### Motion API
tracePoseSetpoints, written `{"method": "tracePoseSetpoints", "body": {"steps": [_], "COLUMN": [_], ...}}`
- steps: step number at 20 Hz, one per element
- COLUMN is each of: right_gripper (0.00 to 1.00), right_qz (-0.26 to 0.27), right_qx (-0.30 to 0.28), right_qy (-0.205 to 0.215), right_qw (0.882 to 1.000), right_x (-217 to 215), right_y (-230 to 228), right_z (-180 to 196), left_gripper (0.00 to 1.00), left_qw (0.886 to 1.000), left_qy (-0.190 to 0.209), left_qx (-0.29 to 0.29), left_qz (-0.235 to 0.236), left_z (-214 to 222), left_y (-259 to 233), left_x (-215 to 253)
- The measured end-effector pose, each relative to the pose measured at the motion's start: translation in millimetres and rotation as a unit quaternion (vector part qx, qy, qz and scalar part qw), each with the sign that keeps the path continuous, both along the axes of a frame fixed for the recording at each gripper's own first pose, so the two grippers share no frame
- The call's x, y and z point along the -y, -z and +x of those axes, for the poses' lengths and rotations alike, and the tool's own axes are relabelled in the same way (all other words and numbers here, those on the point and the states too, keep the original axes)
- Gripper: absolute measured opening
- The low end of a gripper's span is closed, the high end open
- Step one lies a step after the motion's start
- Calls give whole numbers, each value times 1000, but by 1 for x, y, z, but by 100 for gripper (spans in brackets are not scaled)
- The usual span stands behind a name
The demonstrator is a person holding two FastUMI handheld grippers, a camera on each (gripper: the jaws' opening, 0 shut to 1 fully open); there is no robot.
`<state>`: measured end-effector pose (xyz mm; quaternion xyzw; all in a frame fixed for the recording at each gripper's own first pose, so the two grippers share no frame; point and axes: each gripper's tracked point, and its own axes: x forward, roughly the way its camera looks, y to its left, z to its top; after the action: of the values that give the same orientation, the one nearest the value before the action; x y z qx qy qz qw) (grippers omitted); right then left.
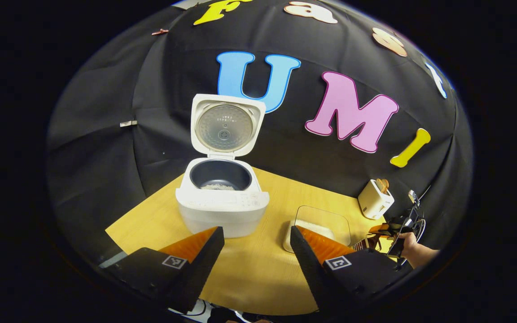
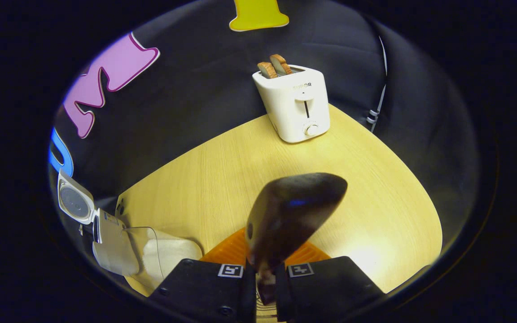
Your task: Close the left gripper, press the button to open the rice cooker; take a wooden spoon from the chopstick holder with the right hand, scoop a spoonful of rice and pour it into the rice cooker, then put the wooden spoon back into the chopstick holder.
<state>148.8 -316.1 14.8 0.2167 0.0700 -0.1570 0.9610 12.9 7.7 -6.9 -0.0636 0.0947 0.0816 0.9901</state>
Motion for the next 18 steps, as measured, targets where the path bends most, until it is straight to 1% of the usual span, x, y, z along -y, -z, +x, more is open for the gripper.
{"method": "tracePoseSetpoints", "body": {"steps": [1,2,3,6,9,11,13,16,18], "right_gripper": [22,21,21,21,21,21,21,21,21], "right_qz": [-2,-7,-12,-41,-64,-67,-58,-44,-53], "right_qx": [10,21,29,53,79,98,120,127,134], "right_qy": [6,14,18,34,26,14,6,22,29], "right_qw": [1000,1000,999,997,994,993,991,991,989], "right_x": [1,1,-1,-7,-32,-52,-71,-84,-98], "right_y": [-8,-18,-26,-55,-90,-110,-128,-134,-137], "right_z": [-5,-12,-19,-40,-57,-61,-60,-51,-45], "left_gripper": [96,92,96,96,96,96,96,96,96], "left_qw": [1000,1000,1000,1000,999,999,998,998,998], "left_qy": [4,7,8,13,28,37,45,52,53], "left_qx": [1,5,6,12,23,21,18,21,22], "left_qz": [-8,-13,-16,-21,-25,-25,-27,-23,-23], "left_z": [0,1,2,1,0,0,-2,-4,-6], "left_y": [-1,-2,-3,-7,-11,-7,-6,-7,-9], "left_x": [0,-2,-6,-16,-23,-26,-29,-37,-44]}}
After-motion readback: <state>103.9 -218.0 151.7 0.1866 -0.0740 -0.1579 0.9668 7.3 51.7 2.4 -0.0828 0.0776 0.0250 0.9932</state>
